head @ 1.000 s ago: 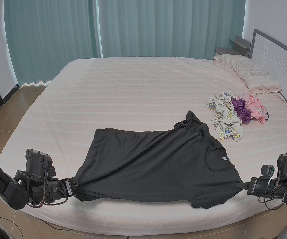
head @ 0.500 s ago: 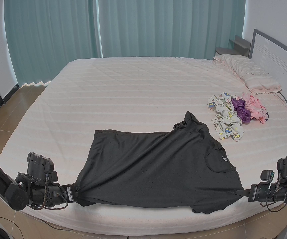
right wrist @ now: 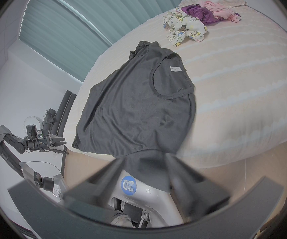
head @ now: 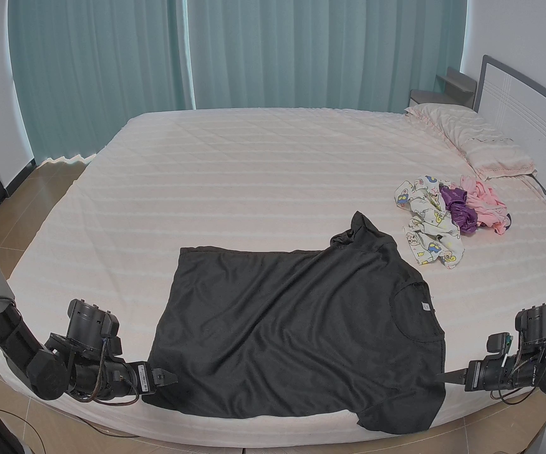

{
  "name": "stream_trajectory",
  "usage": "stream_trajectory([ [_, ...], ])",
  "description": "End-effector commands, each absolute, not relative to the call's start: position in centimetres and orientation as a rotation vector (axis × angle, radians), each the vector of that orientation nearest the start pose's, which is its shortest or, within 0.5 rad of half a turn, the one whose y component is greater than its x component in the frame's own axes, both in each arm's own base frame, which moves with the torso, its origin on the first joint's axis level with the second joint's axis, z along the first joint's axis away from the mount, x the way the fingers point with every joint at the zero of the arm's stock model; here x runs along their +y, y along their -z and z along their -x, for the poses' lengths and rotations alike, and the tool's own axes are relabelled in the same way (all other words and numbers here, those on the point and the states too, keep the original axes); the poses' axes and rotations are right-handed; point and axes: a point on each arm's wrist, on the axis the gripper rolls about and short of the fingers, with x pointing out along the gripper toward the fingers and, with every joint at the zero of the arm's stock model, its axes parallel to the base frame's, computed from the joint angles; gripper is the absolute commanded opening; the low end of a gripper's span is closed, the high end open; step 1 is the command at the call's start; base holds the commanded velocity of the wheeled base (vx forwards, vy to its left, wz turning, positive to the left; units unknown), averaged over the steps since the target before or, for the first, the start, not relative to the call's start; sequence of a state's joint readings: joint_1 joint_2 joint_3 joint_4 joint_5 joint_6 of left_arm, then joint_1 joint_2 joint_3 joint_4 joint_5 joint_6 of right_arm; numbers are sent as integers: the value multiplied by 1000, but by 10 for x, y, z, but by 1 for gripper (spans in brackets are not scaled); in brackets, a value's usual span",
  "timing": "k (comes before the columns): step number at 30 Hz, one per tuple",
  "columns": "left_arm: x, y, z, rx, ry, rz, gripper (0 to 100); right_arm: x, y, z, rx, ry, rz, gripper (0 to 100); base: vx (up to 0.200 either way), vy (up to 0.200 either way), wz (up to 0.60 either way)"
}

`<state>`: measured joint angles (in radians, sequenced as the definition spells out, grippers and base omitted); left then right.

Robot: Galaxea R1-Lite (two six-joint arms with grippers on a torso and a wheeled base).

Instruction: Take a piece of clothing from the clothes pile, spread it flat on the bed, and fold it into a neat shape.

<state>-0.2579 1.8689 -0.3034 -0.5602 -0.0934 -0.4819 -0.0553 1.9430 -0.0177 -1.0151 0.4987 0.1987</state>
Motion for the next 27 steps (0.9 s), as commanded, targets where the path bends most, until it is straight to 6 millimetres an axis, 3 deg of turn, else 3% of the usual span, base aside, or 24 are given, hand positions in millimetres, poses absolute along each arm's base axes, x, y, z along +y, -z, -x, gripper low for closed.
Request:
stream_trajectory([
  [1,-59,-24,-216,1053,72,360,100,0,-6,-183,932,-314,-445,100,0,0,0],
  [12,-65,-41,-240,878,110,544,100,-8,0,-193,869,-277,-458,100,0,0,0],
  [27,-69,-43,-254,869,91,684,100,-7,4,-193,869,-282,-455,100,0,0,0],
])
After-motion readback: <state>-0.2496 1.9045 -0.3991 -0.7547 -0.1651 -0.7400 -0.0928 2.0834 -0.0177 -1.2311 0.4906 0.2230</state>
